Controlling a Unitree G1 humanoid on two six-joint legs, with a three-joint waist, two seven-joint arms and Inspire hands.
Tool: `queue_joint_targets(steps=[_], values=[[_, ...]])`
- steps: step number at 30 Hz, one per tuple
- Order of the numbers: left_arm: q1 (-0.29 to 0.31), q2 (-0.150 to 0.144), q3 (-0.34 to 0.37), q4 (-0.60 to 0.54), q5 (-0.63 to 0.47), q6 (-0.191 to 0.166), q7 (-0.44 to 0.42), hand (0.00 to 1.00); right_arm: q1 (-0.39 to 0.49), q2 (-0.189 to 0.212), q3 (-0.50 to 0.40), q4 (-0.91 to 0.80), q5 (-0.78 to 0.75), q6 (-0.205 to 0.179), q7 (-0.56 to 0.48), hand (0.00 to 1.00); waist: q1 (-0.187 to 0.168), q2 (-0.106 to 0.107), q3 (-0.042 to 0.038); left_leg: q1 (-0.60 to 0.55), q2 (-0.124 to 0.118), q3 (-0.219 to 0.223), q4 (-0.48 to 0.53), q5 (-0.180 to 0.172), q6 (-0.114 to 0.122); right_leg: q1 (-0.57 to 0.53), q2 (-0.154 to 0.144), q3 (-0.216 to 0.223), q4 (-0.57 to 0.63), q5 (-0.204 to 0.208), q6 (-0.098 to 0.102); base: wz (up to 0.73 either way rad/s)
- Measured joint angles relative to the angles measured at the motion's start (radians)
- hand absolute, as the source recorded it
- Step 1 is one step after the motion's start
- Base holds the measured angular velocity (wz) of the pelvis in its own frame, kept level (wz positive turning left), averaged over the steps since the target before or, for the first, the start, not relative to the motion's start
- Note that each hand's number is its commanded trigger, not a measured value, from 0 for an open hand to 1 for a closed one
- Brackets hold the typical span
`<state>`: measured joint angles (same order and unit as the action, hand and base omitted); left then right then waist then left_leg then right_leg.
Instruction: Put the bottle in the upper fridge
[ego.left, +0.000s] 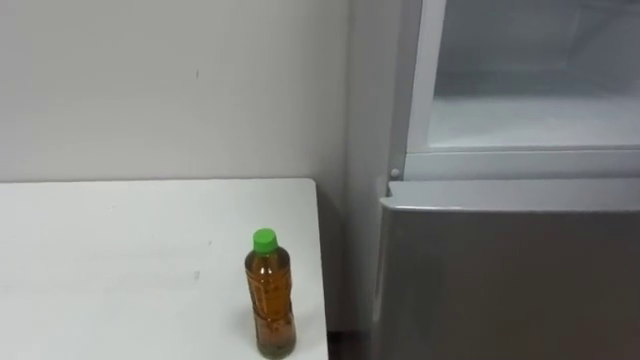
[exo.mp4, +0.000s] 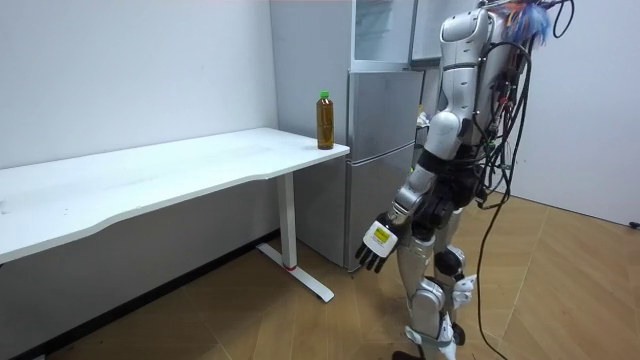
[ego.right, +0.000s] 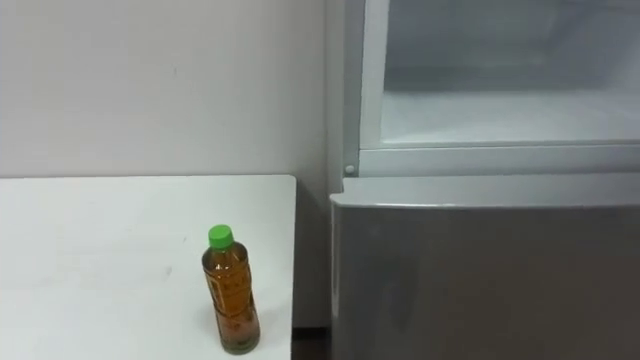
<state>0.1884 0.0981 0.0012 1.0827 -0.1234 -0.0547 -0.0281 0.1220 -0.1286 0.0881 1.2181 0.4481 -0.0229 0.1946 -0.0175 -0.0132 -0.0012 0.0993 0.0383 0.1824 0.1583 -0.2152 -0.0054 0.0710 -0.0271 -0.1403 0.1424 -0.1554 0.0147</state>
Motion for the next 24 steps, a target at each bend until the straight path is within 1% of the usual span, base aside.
queue_joint_targets(steps=[3,4,6,8,9,13,15,21,24], values=[[0.005,-0.012,0.028,0.000,0.000,0.000,0.036,0.00,0.003,0.005,0.000,0.000,-0.002,0.000,-0.005,0.00,0.005,-0.003,-0.0001,0.000,0.000,0.000,-0.003,0.000,0.000,0.001,0.000,-0.002,-0.004,0.000,0.000,0.01],[0.005,-0.013,0.029,0.001,0.000,0.000,0.048,0.00,0.003,0.006,0.000,0.000,-0.002,0.000,-0.008,0.00,0.008,-0.002,-0.0009,0.000,0.000,0.000,-0.005,0.000,0.000,0.002,0.000,-0.002,-0.004,0.000,0.000,0.00],[0.004,-0.013,0.031,0.003,0.002,0.000,0.068,0.00,0.005,0.007,0.001,0.000,-0.002,0.000,-0.011,0.00,0.012,-0.003,0.0002,-0.001,0.000,-0.003,-0.007,0.000,0.000,0.005,0.000,-0.002,-0.005,0.000,0.000,0.00],[0.004,-0.013,0.033,0.004,0.008,0.000,0.085,0.00,0.006,0.007,0.001,0.000,-0.002,0.000,-0.016,0.00,0.013,-0.005,0.0015,0.000,-0.001,-0.007,-0.007,-0.001,-0.001,0.015,0.000,-0.008,-0.008,0.000,0.000,0.09],[0.004,-0.012,0.033,0.004,0.008,0.000,0.096,0.00,0.005,0.008,0.002,0.000,-0.002,0.001,-0.020,0.00,0.013,-0.006,0.0021,-0.002,-0.002,-0.019,-0.007,-0.001,-0.001,0.017,-0.001,-0.015,-0.009,0.000,0.000,0.13],[0.005,-0.012,0.032,0.002,0.026,0.002,0.137,0.00,0.006,0.008,0.007,-0.001,-0.002,0.002,-0.032,0.00,0.012,-0.009,0.0035,-0.002,-0.004,-0.034,-0.007,-0.001,-0.001,0.018,-0.002,-0.027,-0.010,-0.003,0.001,0.11],[0.004,-0.011,0.032,0.000,0.042,0.002,0.155,0.00,0.006,0.008,0.008,-0.004,-0.003,0.002,-0.032,0.00,0.013,-0.012,0.0026,-0.002,-0.005,-0.038,-0.006,-0.001,-0.001,0.018,-0.003,-0.028,-0.011,-0.004,0.001,0.03],[0.005,-0.002,0.032,0.000,0.053,0.002,0.192,0.00,-0.004,0.009,0.008,-0.007,-0.027,0.002,-0.033,0.00,0.014,-0.018,0.0036,-0.001,-0.006,-0.031,-0.006,-0.001,-0.001,0.019,-0.004,-0.025,-0.010,-0.005,0.002,0.00],[0.002,0.000,0.033,0.000,0.087,-0.002,0.195,0.00,-0.004,0.009,0.007,-0.014,-0.040,0.001,-0.032,0.00,0.016,-0.020,0.0041,-0.002,-0.006,-0.031,-0.007,-0.001,-0.001,0.018,-0.004,-0.025,-0.010,-0.005,0.002,0.00]])
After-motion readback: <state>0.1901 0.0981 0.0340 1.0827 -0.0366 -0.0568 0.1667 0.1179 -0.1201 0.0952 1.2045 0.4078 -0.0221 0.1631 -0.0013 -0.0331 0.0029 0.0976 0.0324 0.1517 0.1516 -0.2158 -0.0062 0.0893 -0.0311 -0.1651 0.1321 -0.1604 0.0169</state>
